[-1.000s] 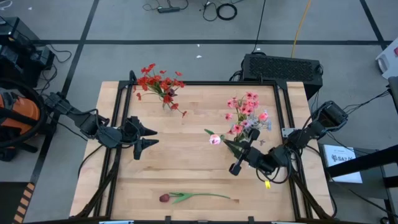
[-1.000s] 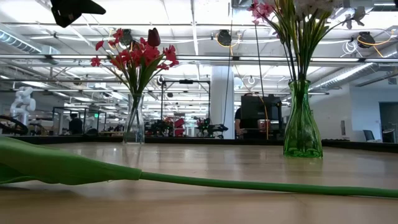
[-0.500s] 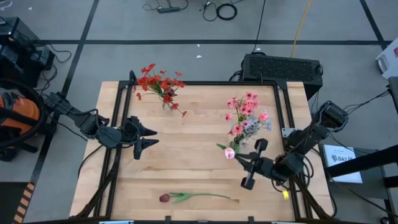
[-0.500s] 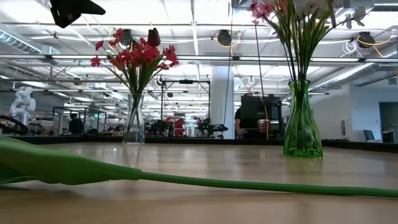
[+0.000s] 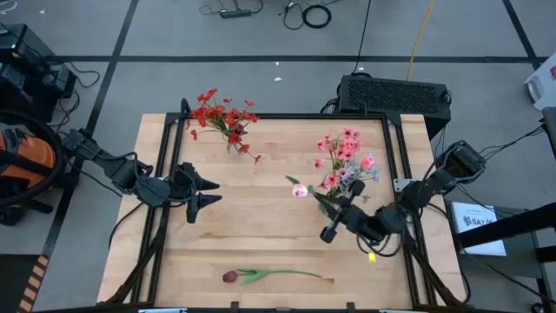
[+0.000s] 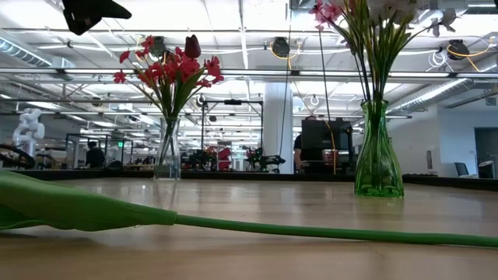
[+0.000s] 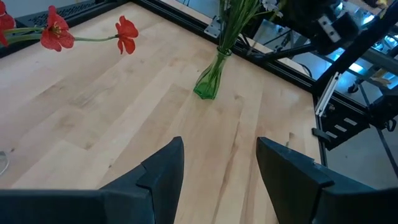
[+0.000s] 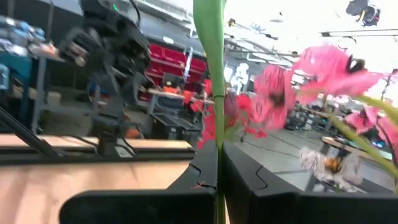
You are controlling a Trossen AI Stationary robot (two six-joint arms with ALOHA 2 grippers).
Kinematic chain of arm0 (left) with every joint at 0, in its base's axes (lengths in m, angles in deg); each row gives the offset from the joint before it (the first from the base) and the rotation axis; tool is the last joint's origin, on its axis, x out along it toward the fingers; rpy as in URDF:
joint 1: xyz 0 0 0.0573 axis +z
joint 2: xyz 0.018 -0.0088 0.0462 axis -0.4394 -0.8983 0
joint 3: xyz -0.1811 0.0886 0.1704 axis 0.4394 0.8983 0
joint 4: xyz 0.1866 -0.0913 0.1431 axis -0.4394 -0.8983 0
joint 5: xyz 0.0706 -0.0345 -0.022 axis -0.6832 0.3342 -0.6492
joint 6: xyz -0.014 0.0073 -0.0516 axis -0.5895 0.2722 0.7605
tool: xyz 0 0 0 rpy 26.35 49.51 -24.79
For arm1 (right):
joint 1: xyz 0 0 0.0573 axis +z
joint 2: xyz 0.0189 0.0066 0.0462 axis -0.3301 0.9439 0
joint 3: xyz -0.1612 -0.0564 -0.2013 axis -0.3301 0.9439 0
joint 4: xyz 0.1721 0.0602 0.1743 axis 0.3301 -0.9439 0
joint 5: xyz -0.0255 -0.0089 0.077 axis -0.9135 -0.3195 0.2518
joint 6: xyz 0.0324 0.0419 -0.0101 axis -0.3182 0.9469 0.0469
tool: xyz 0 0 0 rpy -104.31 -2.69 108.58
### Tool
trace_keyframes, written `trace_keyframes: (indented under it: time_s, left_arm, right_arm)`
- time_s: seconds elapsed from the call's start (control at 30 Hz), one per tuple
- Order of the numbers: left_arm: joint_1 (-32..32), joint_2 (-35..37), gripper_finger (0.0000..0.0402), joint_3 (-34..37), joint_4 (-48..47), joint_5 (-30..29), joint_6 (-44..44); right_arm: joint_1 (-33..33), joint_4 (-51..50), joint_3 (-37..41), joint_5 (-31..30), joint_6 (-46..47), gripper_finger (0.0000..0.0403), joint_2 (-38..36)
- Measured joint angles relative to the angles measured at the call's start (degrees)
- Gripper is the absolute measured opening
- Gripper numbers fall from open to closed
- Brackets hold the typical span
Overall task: Sort flowers into vase by color
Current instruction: Put the pink flower into the green vase
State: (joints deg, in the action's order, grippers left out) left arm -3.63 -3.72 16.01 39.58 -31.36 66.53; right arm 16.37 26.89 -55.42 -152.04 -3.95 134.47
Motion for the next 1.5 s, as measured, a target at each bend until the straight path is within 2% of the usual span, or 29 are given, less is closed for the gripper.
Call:
trace_keyframes:
  time_s: [0.17, 0.37, 0.5, 0.7, 0.9, 1.03, 1.17, 1.5]
  left_arm:
    - [0.00, 0.00, 0.0205, 0.00, 0.00, 0.82, 0.13]
    - [0.00, 0.00, 0.0205, -0.02, 0.00, 1.97, 0.46]
    - [0.00, 0.00, 0.0205, -0.02, 0.00, 1.99, 0.46]
    - [0.00, 0.00, 0.0205, -0.02, 0.02, 1.99, 0.59]
    - [-0.02, 0.00, 0.0205, -0.04, 0.04, 2.01, 1.95]
    - [0.00, 0.00, 0.0205, -0.04, 0.09, 2.01, 2.08]
    - [0.00, 0.00, 0.0205, -0.04, 0.09, 2.01, 2.08]
    - [0.00, 0.00, 0.0205, -0.04, 0.20, 1.99, 2.08]
  right_arm:
    - [-1.59, -4.83, 0.00, -1.48, 1.73, 0.0000, 0.00]
    - [-3.33, -5.61, 0.00, -1.24, -2.25, 0.0000, 0.00]
    - [-4.28, -9.67, 0.00, -1.27, -1.55, 0.0000, 0.00]
    - [-5.40, -18.70, 0.00, -1.18, 6.49, 0.0000, 0.00]
    - [-5.84, -23.57, -0.02, -1.67, 12.38, 0.0000, 0.00]
    - [-5.60, -26.00, -0.02, -4.52, 14.93, 0.0000, 0.00]
    - [-5.10, -27.70, -0.02, -4.67, 17.90, 0.0000, 0.00]
    - [-3.00, -38.42, -0.02, -10.47, 30.60, 0.0000, 0.00]
